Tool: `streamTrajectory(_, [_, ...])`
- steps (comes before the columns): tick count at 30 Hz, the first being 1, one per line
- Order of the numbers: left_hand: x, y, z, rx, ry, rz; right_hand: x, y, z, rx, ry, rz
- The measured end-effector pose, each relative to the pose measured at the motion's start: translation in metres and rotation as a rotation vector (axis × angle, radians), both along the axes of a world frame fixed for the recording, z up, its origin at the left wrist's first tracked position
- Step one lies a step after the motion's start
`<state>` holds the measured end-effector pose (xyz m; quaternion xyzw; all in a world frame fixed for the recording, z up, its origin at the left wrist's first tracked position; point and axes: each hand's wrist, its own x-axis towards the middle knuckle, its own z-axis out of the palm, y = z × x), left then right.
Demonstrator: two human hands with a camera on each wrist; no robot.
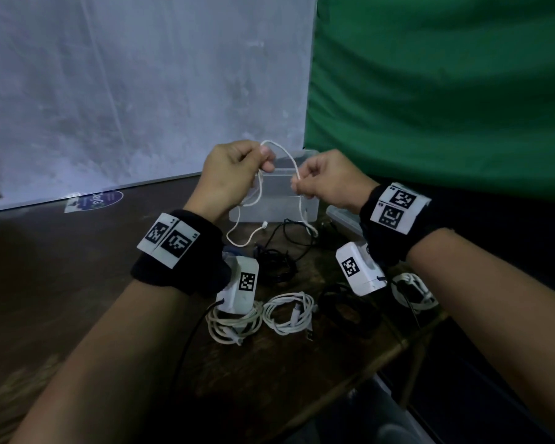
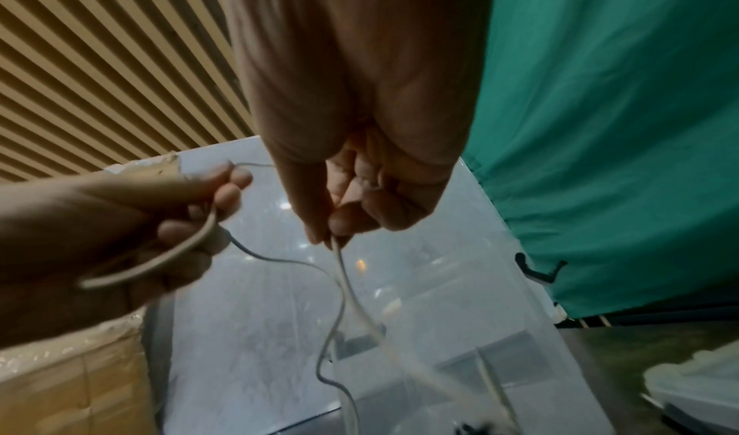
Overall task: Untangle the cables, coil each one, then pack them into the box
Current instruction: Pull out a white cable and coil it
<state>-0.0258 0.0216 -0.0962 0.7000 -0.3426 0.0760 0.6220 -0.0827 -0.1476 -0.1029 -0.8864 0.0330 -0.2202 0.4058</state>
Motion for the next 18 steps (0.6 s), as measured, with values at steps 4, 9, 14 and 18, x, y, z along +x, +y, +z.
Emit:
streamTrajectory(4, [0.004, 0.006, 0.005, -0.187, 0.006, 0.050, -0.001, -0.010, -0.015, -0.079, 0.154, -0.038])
streamTrajectory(9, [0.014, 0.014, 0.008, -0.350, 0.031, 0.154, -0.006, -0.024, -0.021, -0.151, 0.210, -0.161])
streamTrajectory(14, [0.022, 0.011, -0.001, -0.110, 0.083, 0.165, 0.002, -0.032, -0.015, 0.012, 0.037, -0.253])
streamTrajectory(18, [0.021, 0.013, -0.011, 0.265, 0.065, 0.166, 0.002, -0.031, -0.005, -0.034, -0.022, -0.257])
